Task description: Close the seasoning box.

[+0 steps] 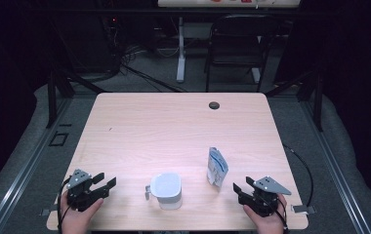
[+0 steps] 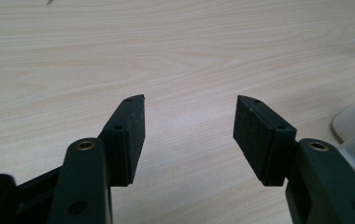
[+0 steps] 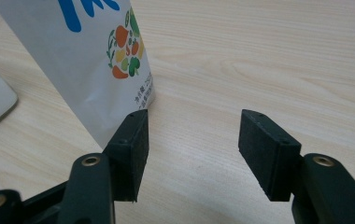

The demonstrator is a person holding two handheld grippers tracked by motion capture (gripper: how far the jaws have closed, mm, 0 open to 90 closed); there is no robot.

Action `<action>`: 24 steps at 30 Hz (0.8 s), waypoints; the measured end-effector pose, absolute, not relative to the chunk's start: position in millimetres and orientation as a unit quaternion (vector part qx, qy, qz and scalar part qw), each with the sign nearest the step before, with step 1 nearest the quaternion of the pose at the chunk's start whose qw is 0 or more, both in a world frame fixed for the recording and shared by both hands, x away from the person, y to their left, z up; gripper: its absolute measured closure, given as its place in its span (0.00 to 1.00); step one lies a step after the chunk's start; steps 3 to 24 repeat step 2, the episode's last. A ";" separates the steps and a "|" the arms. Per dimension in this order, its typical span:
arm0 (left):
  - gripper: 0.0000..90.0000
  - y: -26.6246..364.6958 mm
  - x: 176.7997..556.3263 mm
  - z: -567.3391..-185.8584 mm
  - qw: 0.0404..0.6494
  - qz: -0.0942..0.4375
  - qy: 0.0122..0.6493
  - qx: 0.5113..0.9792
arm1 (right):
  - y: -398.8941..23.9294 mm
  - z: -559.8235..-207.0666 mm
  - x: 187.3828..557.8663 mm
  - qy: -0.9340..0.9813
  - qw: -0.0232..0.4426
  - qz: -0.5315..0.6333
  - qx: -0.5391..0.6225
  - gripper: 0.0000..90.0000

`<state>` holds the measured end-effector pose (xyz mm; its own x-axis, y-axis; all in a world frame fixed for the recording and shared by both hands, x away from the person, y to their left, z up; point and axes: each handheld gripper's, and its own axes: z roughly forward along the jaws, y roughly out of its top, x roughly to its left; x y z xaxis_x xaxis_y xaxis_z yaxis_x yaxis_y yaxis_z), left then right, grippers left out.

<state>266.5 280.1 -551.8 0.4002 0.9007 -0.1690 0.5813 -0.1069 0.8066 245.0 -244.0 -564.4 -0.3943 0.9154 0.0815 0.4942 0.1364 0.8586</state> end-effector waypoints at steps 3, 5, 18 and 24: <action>0.47 280.9 266.5 -550.8 0.430 0.189 0.513 0.718 | -245.7 -564.4 245.7 0.712 0.244 0.435 0.495 0.48; 0.47 280.9 266.5 -550.8 0.430 0.189 0.513 0.718 | -245.7 -564.4 245.7 0.712 0.244 0.435 0.495 0.48; 0.47 280.9 266.5 -550.8 0.430 0.189 0.513 0.718 | -245.7 -564.4 245.7 0.712 0.244 0.435 0.495 0.48; 0.47 280.9 266.5 -550.8 0.430 0.189 0.513 0.718 | -245.7 -564.4 245.7 0.712 0.244 0.435 0.495 0.48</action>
